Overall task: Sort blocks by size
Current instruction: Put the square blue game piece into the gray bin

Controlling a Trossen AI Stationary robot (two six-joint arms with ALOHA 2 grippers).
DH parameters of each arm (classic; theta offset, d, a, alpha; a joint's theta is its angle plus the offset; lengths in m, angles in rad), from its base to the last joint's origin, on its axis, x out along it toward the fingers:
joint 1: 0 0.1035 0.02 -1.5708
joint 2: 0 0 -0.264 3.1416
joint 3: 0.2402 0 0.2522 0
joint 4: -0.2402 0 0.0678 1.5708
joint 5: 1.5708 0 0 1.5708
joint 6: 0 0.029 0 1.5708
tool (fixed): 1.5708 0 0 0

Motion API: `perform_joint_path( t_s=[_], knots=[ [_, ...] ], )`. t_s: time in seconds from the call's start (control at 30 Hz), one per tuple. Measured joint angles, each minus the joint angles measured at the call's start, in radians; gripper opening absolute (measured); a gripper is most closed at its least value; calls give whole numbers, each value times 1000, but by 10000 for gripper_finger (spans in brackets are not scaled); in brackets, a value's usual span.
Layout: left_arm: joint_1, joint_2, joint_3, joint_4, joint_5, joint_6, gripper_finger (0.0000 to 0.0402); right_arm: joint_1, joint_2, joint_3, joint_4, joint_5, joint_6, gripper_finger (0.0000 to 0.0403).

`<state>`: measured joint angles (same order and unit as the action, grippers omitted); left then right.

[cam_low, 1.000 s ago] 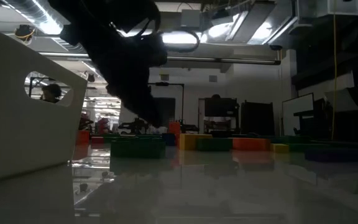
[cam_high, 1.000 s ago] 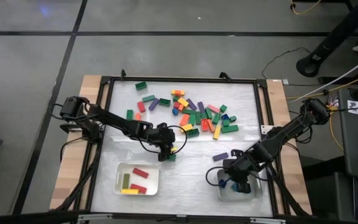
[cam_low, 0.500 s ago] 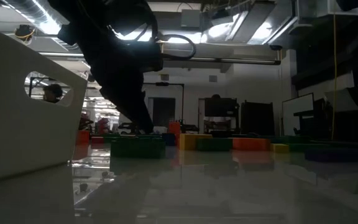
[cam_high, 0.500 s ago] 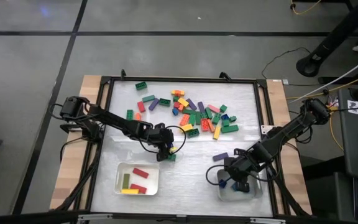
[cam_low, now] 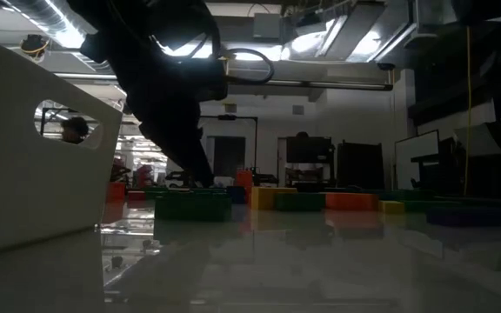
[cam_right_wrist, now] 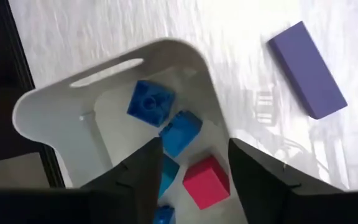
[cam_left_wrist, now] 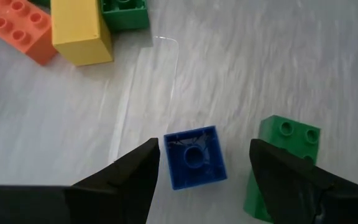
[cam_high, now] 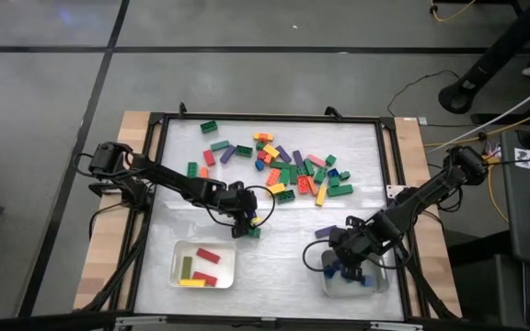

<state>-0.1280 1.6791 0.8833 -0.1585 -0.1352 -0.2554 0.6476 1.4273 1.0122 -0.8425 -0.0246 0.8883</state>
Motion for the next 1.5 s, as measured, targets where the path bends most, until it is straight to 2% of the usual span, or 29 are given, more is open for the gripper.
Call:
perform_joint_path(
  t_s=[0.1, 0.4, 0.83, 0.97, 1.07, 1.2, 1.3, 1.43, 1.5],
  knots=[
    [0, 0, 0, -15, -3, 0, 235, 0, 0, 0, 3, -37, -2, 188],
    [0, 1, 0, -14, -45, 1, 235, 0, 0, 0, 7, -38, -3, 184],
    [2, 94, 2, 1, -45, -4, 234, 0, 0, 1, 25, -36, -27, 184],
    [6, 95, 1, 17, -45, 3, 209, 0, 0, 1, 73, -31, -118, 184],
    [14, 96, 0, 45, -45, 19, 169, 0, 0, 1, 134, 29, -212, 184],
    [27, 96, 0, 53, -41, 2, 120, 0, 0, 1, 198, 172, -374, 184],
    [41, 97, 0, 89, 8, -35, 120, 0, 0, 1, 233, 285, -538, 184],
    [63, 97, 18, 170, 131, -75, 120, -7, 0, 1, 293, 446, -768, 184],
    [72, 97, 34, 213, 201, -85, 120, -18, 0, 1, 325, 480, -870, 184]
  ],
)
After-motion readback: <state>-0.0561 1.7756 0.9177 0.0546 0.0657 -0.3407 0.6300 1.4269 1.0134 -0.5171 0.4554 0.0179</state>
